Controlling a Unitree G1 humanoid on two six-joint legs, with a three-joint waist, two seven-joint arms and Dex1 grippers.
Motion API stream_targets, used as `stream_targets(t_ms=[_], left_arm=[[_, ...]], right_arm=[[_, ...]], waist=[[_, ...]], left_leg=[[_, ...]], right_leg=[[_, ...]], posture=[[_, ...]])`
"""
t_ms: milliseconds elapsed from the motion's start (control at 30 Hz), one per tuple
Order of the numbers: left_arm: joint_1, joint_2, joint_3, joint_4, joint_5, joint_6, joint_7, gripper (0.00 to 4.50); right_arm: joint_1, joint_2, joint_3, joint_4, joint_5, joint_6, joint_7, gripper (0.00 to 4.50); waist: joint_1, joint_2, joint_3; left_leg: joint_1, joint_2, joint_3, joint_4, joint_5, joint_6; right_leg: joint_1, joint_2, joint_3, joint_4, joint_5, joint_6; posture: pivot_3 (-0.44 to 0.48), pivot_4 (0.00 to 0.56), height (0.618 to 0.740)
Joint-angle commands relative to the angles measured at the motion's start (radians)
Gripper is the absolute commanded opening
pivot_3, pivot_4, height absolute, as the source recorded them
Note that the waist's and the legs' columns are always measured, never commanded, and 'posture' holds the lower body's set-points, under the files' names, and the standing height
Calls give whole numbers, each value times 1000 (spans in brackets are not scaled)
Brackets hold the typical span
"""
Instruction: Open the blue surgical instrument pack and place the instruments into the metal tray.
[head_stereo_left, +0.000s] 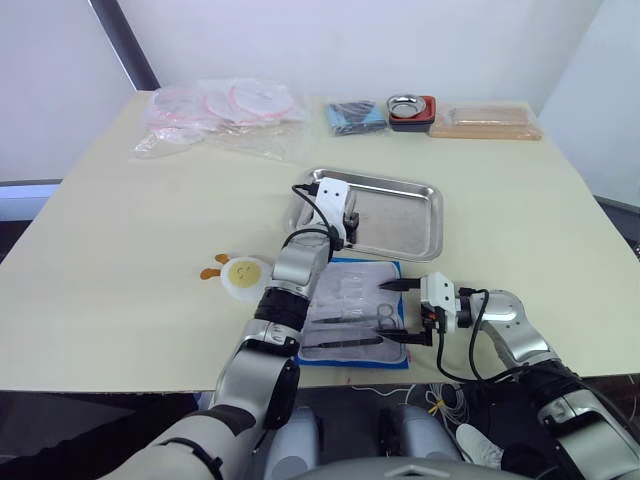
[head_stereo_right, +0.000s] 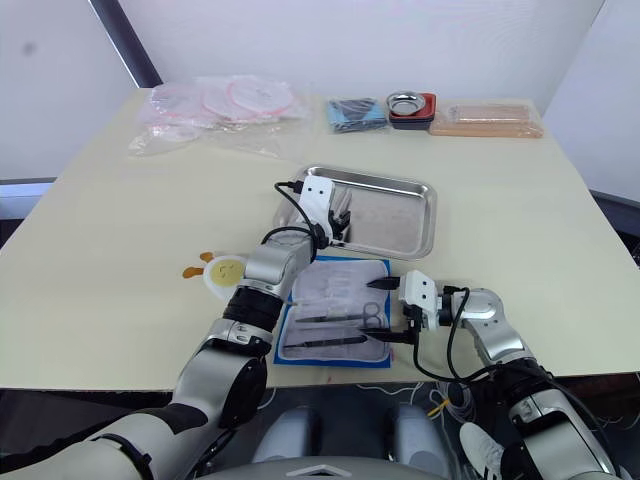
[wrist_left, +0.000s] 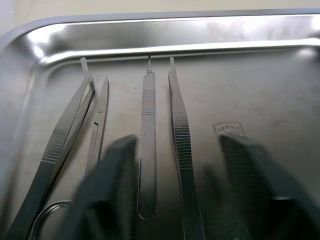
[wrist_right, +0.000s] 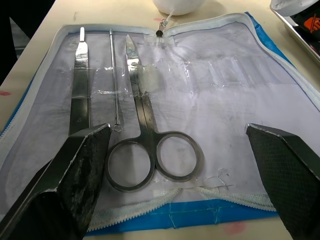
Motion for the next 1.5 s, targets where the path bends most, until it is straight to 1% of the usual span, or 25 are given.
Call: stream_targets(t_ms=[33,167,300,333,433,567,700,833,933,1067,1167,1300,1367,1467,1500], left_arm=[[-4,-1,4,-18,-4,-3,-5,3354],[-1,10,7,-34,-9,-24,-20,3354],[7,38,5,-83,-39,-88,-113,3354],[15,57,-14,-106,-49,-109,-178,3354],[31,115,-43,-145,-59,-176,-311,3354],[58,177,-45,-189,-96,-237,-448,3354],[120,231,-41,-282,-174,-259,-607,3354],[224,334,-44,-420,-247,-243,-775,3354],[288,404,-33,-492,-287,-235,-847,3354],[401,529,4,-594,-343,-281,-975,3354],[462,605,35,-634,-376,-312,-1052,3354],[523,681,65,-656,-418,-358,-1157,3354],[551,720,94,-664,-476,-390,-1252,3354],[578,774,125,-652,-516,-409,-1343,3354],[583,787,131,-648,-525,-407,-1359,3870]], right_arm=[[89,-16,81,162,-154,64,-41,4500],[90,-16,81,163,-155,64,-42,4500],[90,-16,81,164,-154,63,-41,4500],[89,-16,81,165,-155,63,-40,4500],[87,-16,81,167,-155,62,-41,4500],[86,-14,81,170,-154,61,-40,4500],[85,-13,81,172,-154,62,-41,4500],[88,-13,81,171,-154,62,-43,4500],[89,-12,81,171,-154,61,-44,4500],[90,-12,80,170,-153,61,-47,4500],[94,-17,78,166,-151,61,-44,4500],[93,-23,76,165,-150,61,-42,4500],[94,-25,75,163,-148,62,-41,4500],[98,-28,74,159,-147,62,-38,4500],[99,-29,74,158,-146,62,-37,4500]], waist=[[0,0,0],[0,0,0],[0,0,0],[0,0,0],[0,1,1],[-1,2,1],[-1,2,1],[-3,2,1],[-1,3,1],[-2,3,1],[0,3,1],[2,4,1],[1,4,1],[1,4,1],[1,4,1]], left_leg=[[0,0,0,0,0,0],[0,0,0,0,0,0],[0,0,0,0,0,0],[0,0,0,0,0,0],[0,0,0,0,0,-1],[0,0,0,0,0,-1],[0,0,0,0,0,-1],[0,1,1,0,0,-1],[0,1,0,0,0,-1],[0,3,-2,0,-2,-4],[0,7,-4,0,-3,-5],[0,8,-4,0,-3,-5],[-1,8,-3,0,-3,-5],[-1,9,-2,0,-4,-6],[-1,9,-1,0,-4,-6]], right_leg=[[0,0,0,0,0,0],[0,0,0,0,0,0],[0,0,0,0,0,0],[0,0,0,0,0,0],[0,0,0,0,-1,-2],[0,0,0,0,-1,-2],[0,-1,0,0,-1,-2],[-1,-1,0,0,-1,-3],[-1,-2,0,0,-1,-3],[-2,-7,0,0,-2,-3],[-3,-8,0,0,-2,-3],[-4,-10,1,0,-2,-3],[-4,-11,1,0,-2,-3],[-5,-15,-2,0,-2,-3],[-6,-16,-3,0,-2,-3]], posture=[[0,150,740],[0,150,740],[0,150,740],[0,150,740],[0,150,740],[0,150,740],[0,150,740],[0,150,740],[0,150,740],[0,150,740],[0,150,740],[0,150,740],[0,150,740],[0,150,740],[0,150,740]])
